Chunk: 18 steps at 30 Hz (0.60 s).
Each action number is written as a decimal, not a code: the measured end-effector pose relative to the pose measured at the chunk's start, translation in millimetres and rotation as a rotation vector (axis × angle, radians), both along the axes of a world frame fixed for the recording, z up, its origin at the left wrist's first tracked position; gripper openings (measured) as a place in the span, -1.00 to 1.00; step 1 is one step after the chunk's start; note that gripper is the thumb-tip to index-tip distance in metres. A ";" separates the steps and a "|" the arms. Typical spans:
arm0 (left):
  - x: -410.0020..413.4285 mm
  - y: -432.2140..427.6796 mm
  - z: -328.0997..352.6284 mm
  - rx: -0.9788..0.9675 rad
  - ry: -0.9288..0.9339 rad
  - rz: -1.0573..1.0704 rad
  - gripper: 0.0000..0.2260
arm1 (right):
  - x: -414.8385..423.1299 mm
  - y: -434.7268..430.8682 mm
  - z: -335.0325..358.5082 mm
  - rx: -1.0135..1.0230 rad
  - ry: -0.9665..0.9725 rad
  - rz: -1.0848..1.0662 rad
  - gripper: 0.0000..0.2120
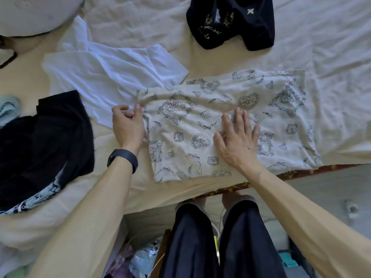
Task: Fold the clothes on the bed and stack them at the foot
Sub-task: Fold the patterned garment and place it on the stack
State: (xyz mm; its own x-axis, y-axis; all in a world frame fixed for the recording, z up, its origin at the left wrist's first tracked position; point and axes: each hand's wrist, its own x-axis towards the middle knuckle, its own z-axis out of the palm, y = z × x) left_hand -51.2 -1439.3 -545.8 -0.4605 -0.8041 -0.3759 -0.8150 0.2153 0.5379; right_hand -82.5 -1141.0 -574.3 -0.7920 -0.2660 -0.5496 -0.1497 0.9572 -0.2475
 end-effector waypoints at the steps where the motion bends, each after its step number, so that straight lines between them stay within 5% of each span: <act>1: 8.5 9.4 3.6 -0.029 0.038 0.035 -0.69 | 2.6 -1.5 4.3 -0.005 0.014 -0.003 -0.34; 7: 105.1 71.5 18.7 0.096 -0.050 0.235 -0.74 | 26.7 -65.9 49.2 -0.247 0.033 0.040 -0.54; 10: 143.9 88.3 16.8 0.230 -0.140 0.156 -0.71 | 33.2 -121.5 62.8 -0.342 -0.010 0.141 -0.69; 14: 165.2 93.8 11.8 0.284 -0.143 0.049 -0.69 | 30.5 -190.9 62.3 -0.075 -0.084 0.343 -0.49; 18: 179.0 97.9 8.7 0.293 -0.151 0.042 -0.68 | 23.8 -215.7 54.4 -0.002 -0.168 0.404 -0.64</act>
State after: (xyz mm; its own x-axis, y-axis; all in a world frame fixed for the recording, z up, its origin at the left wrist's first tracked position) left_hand 127.8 -1341.4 -537.1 -0.3507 -0.6691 -0.6552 -0.8951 0.0338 0.4446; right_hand -58.7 -1356.7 -520.0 -0.5237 -0.5373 -0.6611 -0.4696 0.8295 -0.3022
